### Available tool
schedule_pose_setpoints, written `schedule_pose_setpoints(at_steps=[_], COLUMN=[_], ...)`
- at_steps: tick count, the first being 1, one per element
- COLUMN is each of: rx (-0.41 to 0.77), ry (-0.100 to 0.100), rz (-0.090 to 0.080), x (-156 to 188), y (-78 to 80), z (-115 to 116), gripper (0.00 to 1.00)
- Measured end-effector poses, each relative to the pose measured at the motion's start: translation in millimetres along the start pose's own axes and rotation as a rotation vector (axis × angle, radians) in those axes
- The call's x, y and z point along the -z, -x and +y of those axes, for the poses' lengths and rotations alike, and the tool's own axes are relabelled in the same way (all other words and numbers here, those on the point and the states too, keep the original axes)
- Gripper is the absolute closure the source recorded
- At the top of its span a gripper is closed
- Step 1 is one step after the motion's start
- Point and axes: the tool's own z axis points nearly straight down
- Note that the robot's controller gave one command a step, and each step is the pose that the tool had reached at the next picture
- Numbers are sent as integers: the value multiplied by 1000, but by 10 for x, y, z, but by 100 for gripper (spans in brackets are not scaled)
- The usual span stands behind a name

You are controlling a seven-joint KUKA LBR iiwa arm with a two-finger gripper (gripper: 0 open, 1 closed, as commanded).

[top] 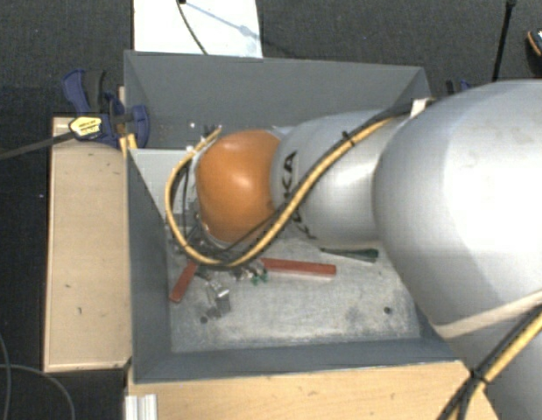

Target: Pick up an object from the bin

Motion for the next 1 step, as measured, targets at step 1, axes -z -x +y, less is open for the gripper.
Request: schedule_pose_setpoints(at_steps=[1], rx=[-4], ry=[0], rz=[-1], x=[7], y=[5], z=[1], gripper=[100])
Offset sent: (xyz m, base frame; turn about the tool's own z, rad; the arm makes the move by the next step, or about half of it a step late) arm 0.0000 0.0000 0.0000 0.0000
